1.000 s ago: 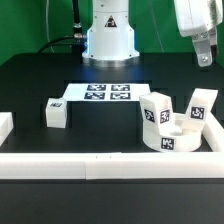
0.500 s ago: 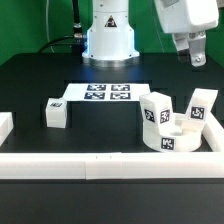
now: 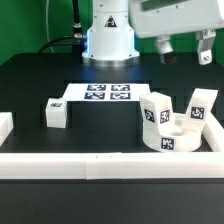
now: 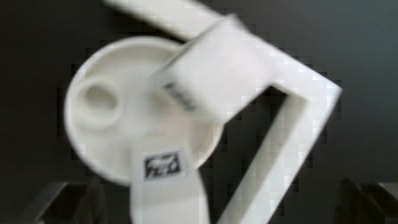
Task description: Assemble stool
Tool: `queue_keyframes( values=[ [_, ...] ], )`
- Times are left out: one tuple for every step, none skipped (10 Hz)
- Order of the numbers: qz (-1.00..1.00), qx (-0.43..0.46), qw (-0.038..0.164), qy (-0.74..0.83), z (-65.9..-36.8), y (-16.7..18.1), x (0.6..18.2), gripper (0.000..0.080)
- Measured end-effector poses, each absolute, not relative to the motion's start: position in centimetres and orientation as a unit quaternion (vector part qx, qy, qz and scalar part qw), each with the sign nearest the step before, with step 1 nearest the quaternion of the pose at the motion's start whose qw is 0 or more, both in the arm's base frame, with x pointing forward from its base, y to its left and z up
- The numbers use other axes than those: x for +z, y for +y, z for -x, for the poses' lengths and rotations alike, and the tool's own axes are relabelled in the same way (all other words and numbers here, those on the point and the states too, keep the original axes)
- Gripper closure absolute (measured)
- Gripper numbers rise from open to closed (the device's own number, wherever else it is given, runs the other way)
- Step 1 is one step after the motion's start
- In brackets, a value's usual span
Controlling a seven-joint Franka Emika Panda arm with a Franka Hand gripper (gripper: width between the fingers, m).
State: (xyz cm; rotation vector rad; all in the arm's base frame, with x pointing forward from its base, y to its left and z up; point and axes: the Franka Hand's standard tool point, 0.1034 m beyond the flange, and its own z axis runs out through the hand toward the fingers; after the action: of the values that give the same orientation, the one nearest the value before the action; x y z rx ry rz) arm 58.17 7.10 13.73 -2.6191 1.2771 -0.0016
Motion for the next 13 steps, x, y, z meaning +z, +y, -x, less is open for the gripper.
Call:
queue_keyframes(
  values=[
    [0.914,-0.003,0.098,0.393,-58.1,6.4,13.7,0.0151],
    [0.930,-0.005,0.090,0.358,-57.9,6.4,13.6,0.0151],
    [0.940,-0.008,0.089,0.330,-57.9,6.3,13.6,0.0151],
    [0.949,-0.011,0.088,0.301,-57.9,6.2,13.6,0.0151],
    [0.958,-0.014,0.088,0.271,-57.9,6.2,13.6,0.0151],
    [0.971,-0.018,0.083,0.223,-57.8,5.7,13.4,0.0151],
    [0.986,-0.023,0.072,0.151,-57.2,4.0,12.8,0.0151],
    [0.989,-0.033,0.062,0.134,-56.6,1.9,12.0,0.0151],
    [0.992,-0.044,0.052,0.107,-56.1,0.1,11.4,0.0151],
    [0.994,-0.043,0.049,0.089,-55.7,-2.0,10.8,0.0151],
    [0.993,-0.043,0.050,0.101,-56.1,-3.2,11.1,0.0151],
    [0.993,-0.044,0.050,0.100,-56.1,-2.6,11.0,0.0151],
    [0.994,-0.043,0.050,0.092,-56.1,-2.5,11.0,0.0151]
  ],
)
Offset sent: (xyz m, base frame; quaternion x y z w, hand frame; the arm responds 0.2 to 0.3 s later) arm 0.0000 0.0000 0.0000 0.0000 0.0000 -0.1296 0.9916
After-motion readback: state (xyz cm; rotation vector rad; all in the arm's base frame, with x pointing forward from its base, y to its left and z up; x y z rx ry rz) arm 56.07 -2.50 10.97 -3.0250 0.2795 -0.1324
